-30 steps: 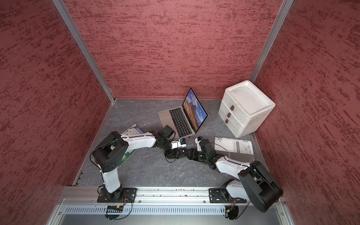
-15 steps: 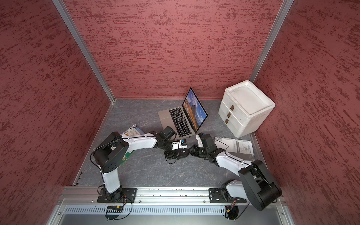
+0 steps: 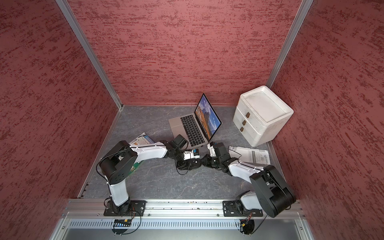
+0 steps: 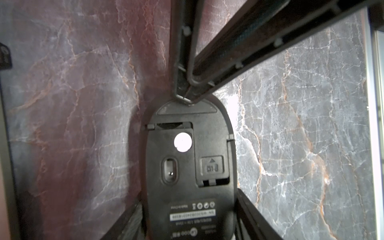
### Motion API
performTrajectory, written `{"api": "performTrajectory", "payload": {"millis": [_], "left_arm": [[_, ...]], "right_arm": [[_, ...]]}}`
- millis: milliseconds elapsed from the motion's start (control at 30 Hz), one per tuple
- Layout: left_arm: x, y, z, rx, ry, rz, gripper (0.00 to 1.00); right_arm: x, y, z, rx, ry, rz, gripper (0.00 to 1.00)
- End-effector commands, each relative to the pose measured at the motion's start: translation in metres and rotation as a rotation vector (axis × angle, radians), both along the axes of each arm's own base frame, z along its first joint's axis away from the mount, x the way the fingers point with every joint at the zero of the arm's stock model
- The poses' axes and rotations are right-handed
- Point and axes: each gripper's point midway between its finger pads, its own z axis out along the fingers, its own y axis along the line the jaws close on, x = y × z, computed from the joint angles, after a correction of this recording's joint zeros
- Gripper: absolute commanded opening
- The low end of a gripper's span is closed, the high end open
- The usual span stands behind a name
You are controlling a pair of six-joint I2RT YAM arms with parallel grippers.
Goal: Insert the wireless mouse receiver into the laptop
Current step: Close the lid on the mouse.
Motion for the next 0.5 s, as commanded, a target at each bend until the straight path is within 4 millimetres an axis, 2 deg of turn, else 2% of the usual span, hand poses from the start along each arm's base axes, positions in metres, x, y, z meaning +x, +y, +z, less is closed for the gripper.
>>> {"api": "performTrajectory", "payload": {"millis": [0,400,467], "left_arm": [[-0.011,0.007,-0.017,0.059,0.046,-0.014,0.27],[-0.010,0.005,-0.017,0.055,0.054,-0.008,0.26],[-0.009,0.003,-0.014,0.046,0.060,0.004,0.26]], "right_arm": [[0.003,0.011,0.009,0.038,-0.021,0.042,0.17],[-0.010,0.023,0.004,0.058,0.017,0.084,0.14],[-0.006,0.017,0.009,0.034,-0.007,0.060,0.18]]}}
